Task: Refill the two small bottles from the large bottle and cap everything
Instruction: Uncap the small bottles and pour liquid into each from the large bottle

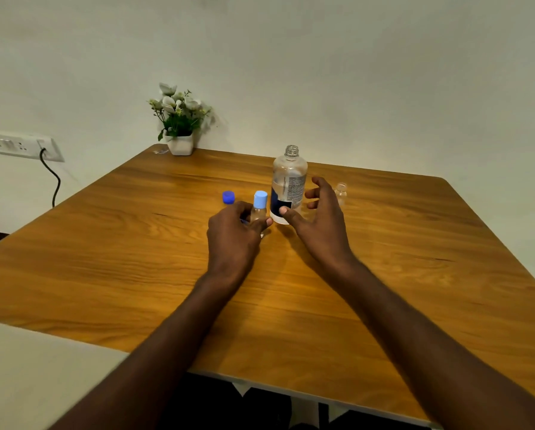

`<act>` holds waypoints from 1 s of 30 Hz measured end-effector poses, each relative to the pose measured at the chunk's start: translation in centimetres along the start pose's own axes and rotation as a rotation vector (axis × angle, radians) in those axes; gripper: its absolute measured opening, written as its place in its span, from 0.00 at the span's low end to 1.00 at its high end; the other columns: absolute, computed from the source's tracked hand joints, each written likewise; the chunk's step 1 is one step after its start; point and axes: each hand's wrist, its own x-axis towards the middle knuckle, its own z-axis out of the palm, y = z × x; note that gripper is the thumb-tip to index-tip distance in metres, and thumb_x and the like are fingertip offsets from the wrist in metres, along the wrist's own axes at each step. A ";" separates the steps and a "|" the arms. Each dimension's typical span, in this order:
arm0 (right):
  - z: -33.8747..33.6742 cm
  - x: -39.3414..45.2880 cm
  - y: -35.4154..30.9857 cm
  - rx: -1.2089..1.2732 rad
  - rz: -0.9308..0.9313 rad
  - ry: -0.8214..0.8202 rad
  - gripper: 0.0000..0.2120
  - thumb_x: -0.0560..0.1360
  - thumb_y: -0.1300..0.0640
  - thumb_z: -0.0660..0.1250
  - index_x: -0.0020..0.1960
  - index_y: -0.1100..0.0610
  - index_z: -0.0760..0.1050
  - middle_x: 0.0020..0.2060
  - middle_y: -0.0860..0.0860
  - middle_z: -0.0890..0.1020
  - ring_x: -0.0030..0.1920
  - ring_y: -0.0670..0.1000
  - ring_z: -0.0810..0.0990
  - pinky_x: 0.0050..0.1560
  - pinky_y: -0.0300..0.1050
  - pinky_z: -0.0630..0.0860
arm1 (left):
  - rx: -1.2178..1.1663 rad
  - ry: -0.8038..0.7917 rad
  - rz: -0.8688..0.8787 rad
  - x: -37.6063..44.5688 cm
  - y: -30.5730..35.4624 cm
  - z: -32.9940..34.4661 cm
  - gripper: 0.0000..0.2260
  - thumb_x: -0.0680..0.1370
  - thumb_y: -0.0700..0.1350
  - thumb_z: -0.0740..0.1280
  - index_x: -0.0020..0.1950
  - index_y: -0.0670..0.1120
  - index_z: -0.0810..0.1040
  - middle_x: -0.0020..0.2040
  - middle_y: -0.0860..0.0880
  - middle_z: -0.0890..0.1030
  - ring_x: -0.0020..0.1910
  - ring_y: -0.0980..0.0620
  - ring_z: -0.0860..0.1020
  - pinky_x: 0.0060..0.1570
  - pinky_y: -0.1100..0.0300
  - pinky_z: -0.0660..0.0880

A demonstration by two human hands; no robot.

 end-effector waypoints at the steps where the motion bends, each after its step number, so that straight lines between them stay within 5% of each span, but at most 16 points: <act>1: 0.4 0.3 0.0 0.006 0.006 -0.015 0.44 0.74 0.46 0.78 0.81 0.50 0.58 0.71 0.50 0.74 0.67 0.49 0.75 0.60 0.46 0.77 | -0.001 0.001 -0.003 0.0 -0.1 0.0 0.12 0.76 0.50 0.79 0.57 0.46 0.86 0.46 0.55 0.84 0.45 0.59 0.82 0.47 0.60 0.79; 7: 2.8 2.2 0.0 0.129 0.003 -0.019 0.43 0.72 0.50 0.80 0.79 0.51 0.60 0.70 0.49 0.76 0.63 0.45 0.75 0.50 0.30 0.72 | -0.016 0.021 -0.003 -0.2 -0.1 -0.1 0.16 0.73 0.46 0.81 0.59 0.47 0.84 0.52 0.52 0.84 0.50 0.54 0.81 0.50 0.55 0.80; 12: 3.6 2.8 0.3 0.120 -0.024 0.093 0.35 0.70 0.46 0.81 0.72 0.52 0.70 0.61 0.48 0.82 0.57 0.50 0.82 0.52 0.49 0.84 | -0.023 -0.004 0.015 -0.4 0.1 -0.2 0.20 0.72 0.47 0.81 0.62 0.48 0.82 0.56 0.52 0.82 0.52 0.54 0.80 0.52 0.55 0.80; 17: 2.9 2.4 -0.1 0.184 -0.019 0.161 0.34 0.68 0.46 0.82 0.69 0.52 0.73 0.58 0.47 0.82 0.55 0.49 0.83 0.49 0.48 0.85 | 0.003 0.087 0.087 -1.0 0.5 -0.7 0.26 0.74 0.53 0.79 0.68 0.47 0.77 0.64 0.51 0.74 0.56 0.55 0.75 0.50 0.68 0.73; 20: 1.2 2.3 -1.1 0.192 -0.054 0.217 0.33 0.69 0.47 0.82 0.68 0.54 0.74 0.57 0.48 0.83 0.54 0.47 0.83 0.45 0.31 0.79 | -0.016 0.183 0.116 -1.7 1.5 -0.9 0.18 0.79 0.55 0.74 0.62 0.45 0.77 0.61 0.49 0.74 0.55 0.54 0.75 0.48 0.68 0.72; 24: -1.9 2.6 -2.5 0.202 -0.113 0.323 0.31 0.69 0.44 0.81 0.67 0.54 0.75 0.55 0.45 0.83 0.49 0.40 0.82 0.43 0.31 0.77 | -0.081 0.317 0.360 -1.9 3.6 -0.7 0.06 0.85 0.42 0.67 0.50 0.40 0.77 0.51 0.46 0.75 0.48 0.48 0.75 0.44 0.53 0.75; 26: -3.6 2.9 -2.6 0.196 -0.141 0.375 0.31 0.70 0.44 0.81 0.66 0.55 0.75 0.54 0.45 0.83 0.49 0.36 0.81 0.43 0.31 0.77 | -0.138 0.267 0.434 -2.3 5.4 0.1 0.02 0.85 0.37 0.66 0.57 0.40 0.78 0.55 0.45 0.77 0.49 0.50 0.76 0.46 0.61 0.74; 30: -6.7 3.8 -1.3 0.135 -0.169 0.474 0.32 0.70 0.42 0.80 0.67 0.55 0.75 0.54 0.44 0.82 0.49 0.36 0.81 0.44 0.34 0.79 | -0.265 0.045 0.402 -2.3 8.0 3.8 0.13 0.82 0.39 0.69 0.67 0.44 0.75 0.64 0.48 0.77 0.55 0.53 0.79 0.47 0.69 0.74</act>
